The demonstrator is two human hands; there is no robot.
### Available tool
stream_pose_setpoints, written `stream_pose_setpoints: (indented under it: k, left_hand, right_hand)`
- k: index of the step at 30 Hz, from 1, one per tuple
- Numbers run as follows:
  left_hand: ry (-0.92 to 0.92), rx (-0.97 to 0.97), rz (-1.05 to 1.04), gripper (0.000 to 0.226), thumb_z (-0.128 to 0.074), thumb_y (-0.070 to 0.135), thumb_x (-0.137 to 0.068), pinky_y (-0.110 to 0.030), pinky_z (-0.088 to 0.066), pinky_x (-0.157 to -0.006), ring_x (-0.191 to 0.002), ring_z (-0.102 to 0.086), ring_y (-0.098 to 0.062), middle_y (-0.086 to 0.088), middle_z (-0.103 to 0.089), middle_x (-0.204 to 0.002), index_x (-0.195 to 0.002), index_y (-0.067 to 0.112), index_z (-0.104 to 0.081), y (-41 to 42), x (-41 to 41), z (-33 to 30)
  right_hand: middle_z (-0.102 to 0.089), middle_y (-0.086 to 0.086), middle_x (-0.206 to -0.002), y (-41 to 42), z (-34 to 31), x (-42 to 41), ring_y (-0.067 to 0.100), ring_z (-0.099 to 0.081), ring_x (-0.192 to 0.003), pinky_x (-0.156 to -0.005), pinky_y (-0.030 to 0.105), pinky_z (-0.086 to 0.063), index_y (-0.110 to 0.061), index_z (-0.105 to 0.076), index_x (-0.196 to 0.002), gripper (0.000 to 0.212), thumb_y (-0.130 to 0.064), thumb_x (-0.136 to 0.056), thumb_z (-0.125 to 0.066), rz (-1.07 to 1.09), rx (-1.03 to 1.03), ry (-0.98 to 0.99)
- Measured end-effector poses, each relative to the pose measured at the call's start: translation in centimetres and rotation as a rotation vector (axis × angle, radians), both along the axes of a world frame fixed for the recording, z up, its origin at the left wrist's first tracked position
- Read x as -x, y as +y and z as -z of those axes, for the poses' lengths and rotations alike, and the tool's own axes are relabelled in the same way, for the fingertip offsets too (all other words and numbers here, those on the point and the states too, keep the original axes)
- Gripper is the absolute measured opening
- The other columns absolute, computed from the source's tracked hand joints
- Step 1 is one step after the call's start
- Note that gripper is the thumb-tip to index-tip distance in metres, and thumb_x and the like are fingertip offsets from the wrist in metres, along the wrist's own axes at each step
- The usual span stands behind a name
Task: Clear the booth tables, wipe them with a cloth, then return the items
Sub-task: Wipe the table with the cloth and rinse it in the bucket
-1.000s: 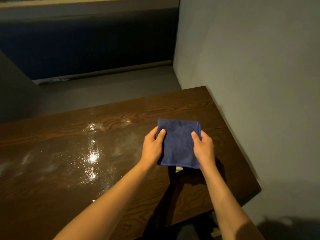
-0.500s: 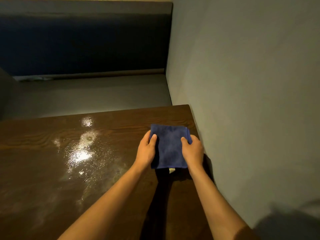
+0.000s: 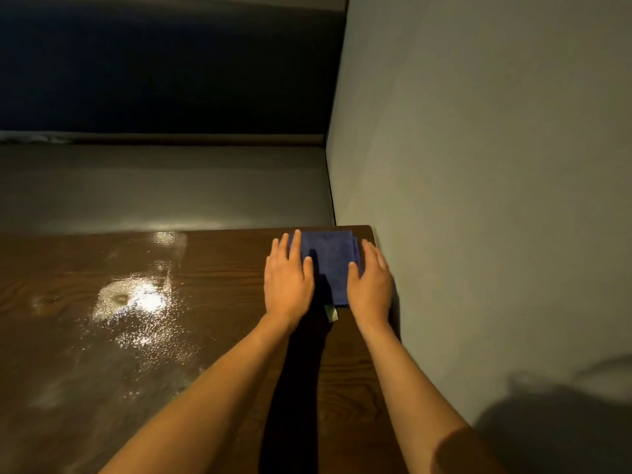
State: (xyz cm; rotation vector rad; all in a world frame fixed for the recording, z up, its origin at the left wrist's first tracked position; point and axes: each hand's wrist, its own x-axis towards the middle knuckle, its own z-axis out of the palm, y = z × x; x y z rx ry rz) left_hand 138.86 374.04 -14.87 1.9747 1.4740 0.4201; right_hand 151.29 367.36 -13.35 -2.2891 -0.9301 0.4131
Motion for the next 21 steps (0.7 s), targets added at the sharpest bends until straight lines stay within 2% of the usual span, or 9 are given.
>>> stream_pose_setpoints:
  k: [2,4,7,11,21]
  left_hand:
    - [0.139,-0.088,0.21,0.057,-0.033,0.034,-0.108,-0.044,-0.006,-0.125,-0.156,-0.001,-0.024,-0.005,-0.012,-0.169,-0.161,0.024,-0.015,1.1,-0.7,1.7]
    - [0.279,-0.144,0.365,0.057,-0.028,0.038,-0.109,-0.044,0.002,-0.124,-0.156,0.007,-0.024,-0.004,-0.003,-0.17,-0.162,0.027,-0.009,2.3,-1.3,3.5]
    - [0.395,-0.181,0.434,0.057,-0.021,0.042,-0.108,-0.043,0.007,-0.123,-0.156,0.009,-0.024,-0.004,-0.001,-0.17,-0.162,0.027,-0.007,3.4,-2.2,5.3]
    - [0.435,-0.233,0.49,0.058,-0.017,0.043,-0.108,-0.041,0.01,-0.123,-0.156,0.008,-0.025,-0.006,0.0,-0.17,-0.162,0.024,-0.004,4.6,-4.7,5.4]
    - [0.446,-0.225,0.556,0.058,-0.015,0.043,-0.109,-0.04,0.008,-0.123,-0.156,0.007,-0.024,-0.006,0.001,-0.17,-0.162,0.023,-0.002,5.1,-5.7,4.9]
  right_hand:
    - [-0.026,0.002,-0.164,0.9,2.0,0.3,0.017,-0.015,-0.153,-0.118,0.026,-0.019,-0.015,-0.03,-0.156,0.056,-0.017,-0.104,-0.049,-0.171,0.058,0.065]
    - [-0.01,-0.001,-0.168,1.7,4.1,0.1,0.013,0.0,-0.154,-0.122,0.027,-0.007,-0.018,-0.015,-0.159,0.058,-0.023,-0.107,-0.039,-0.295,0.202,0.053]
    - [0.002,0.001,-0.168,1.9,6.1,-0.7,0.014,0.008,-0.154,-0.122,0.028,0.006,-0.016,0.001,-0.159,0.058,-0.03,-0.11,-0.026,-0.393,0.383,-0.21]
    - [0.002,0.004,-0.168,2.7,6.7,-2.6,0.017,0.006,-0.154,-0.122,0.031,0.006,-0.013,0.003,-0.159,0.058,-0.033,-0.109,-0.021,-0.345,0.451,-0.362]
    - [0.001,0.005,-0.168,2.5,6.8,-3.0,0.018,0.003,-0.155,-0.123,0.032,0.004,-0.014,0.002,-0.159,0.06,-0.037,-0.109,-0.02,-0.297,0.478,-0.354]
